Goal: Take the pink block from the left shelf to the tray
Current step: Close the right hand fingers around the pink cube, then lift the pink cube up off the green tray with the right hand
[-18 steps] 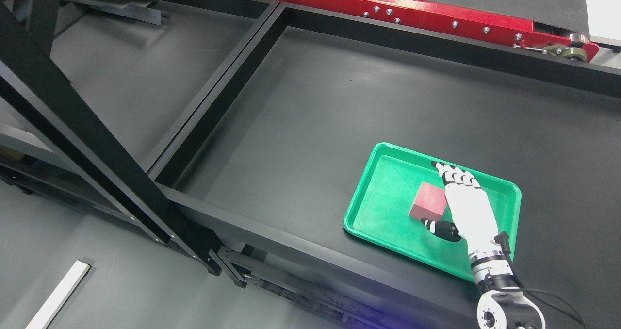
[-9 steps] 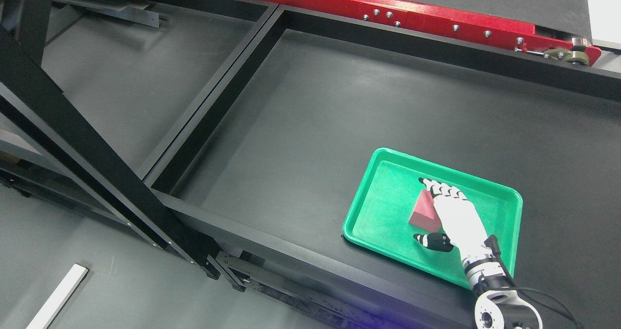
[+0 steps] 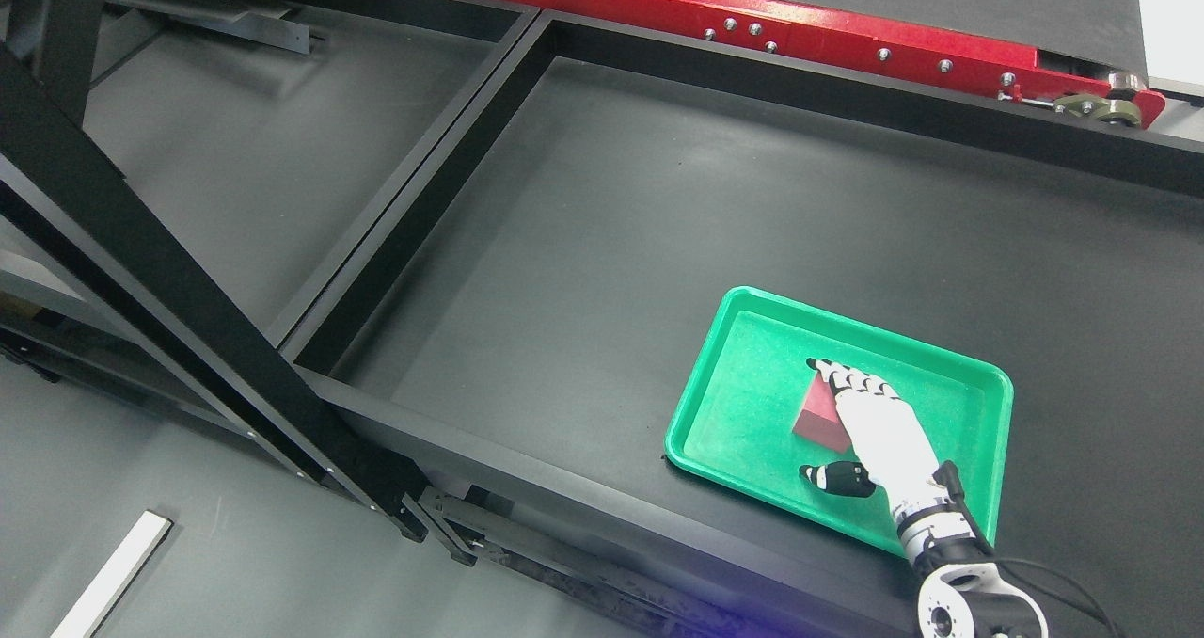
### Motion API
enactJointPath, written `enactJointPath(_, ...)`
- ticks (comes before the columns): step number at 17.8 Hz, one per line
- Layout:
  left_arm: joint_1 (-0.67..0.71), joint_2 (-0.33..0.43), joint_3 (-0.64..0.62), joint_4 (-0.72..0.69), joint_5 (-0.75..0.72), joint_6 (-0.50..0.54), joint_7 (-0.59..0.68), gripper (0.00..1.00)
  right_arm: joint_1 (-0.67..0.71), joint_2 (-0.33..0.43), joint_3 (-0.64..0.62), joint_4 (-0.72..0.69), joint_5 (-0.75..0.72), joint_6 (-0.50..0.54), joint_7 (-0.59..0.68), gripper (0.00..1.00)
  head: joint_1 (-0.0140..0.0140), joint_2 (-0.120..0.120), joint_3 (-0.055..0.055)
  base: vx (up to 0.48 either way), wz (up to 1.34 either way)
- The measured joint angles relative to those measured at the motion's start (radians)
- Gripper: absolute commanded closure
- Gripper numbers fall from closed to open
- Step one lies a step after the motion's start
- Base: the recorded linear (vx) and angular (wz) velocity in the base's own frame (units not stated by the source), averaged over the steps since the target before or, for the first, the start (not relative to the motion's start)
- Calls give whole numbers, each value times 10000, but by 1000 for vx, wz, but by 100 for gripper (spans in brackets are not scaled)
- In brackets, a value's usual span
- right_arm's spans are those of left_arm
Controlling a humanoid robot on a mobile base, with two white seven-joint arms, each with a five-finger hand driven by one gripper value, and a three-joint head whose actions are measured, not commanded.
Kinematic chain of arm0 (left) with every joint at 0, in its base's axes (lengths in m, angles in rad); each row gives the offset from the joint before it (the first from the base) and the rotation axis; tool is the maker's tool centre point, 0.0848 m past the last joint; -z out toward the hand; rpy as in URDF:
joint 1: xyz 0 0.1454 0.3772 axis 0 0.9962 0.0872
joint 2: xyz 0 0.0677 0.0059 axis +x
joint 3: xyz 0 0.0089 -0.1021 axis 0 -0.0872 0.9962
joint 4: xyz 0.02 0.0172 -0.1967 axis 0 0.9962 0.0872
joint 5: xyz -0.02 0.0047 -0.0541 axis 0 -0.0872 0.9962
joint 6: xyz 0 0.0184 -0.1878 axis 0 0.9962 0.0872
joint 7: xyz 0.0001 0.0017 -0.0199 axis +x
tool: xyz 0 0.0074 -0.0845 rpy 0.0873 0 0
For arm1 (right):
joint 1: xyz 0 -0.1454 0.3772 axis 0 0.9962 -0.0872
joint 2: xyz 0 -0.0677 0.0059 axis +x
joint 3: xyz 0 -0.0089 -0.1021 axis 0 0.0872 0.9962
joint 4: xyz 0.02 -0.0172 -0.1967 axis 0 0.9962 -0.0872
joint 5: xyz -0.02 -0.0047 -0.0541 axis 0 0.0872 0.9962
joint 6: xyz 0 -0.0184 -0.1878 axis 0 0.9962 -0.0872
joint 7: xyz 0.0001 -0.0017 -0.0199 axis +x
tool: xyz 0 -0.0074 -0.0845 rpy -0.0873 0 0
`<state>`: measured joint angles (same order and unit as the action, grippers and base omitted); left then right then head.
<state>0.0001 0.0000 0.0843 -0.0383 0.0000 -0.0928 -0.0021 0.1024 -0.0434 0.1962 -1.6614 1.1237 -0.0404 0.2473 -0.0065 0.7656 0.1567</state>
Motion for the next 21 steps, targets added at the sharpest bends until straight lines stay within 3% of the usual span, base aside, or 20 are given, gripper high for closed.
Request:
enactJointPath(5,-1,0,0,0,0,0,0,0,-3,-14,-15,148,13,87,-308,55,0,0,0,0,0)
enactJointPath(10,0,0,0,0,0,0,0,0,-4,-32,-53,266,25,90,-532,94,0,0,0,0,0)
enactJointPath(11,0,0,0,0,0,0,0,0,-2,-35,-63,285,26,103,-574,97,0,0,0,0,0)
enactJointPath(16,-1,0,0,0,0,0,0,0,11,-50,-212,342,20,-141,-1126,98,0,0,0,0,0)
enactJointPath(21,-1,0,0,0,0,0,0,0,39,-112,-395,246,-7,-460,-2487,98,0,0,0,0,0)
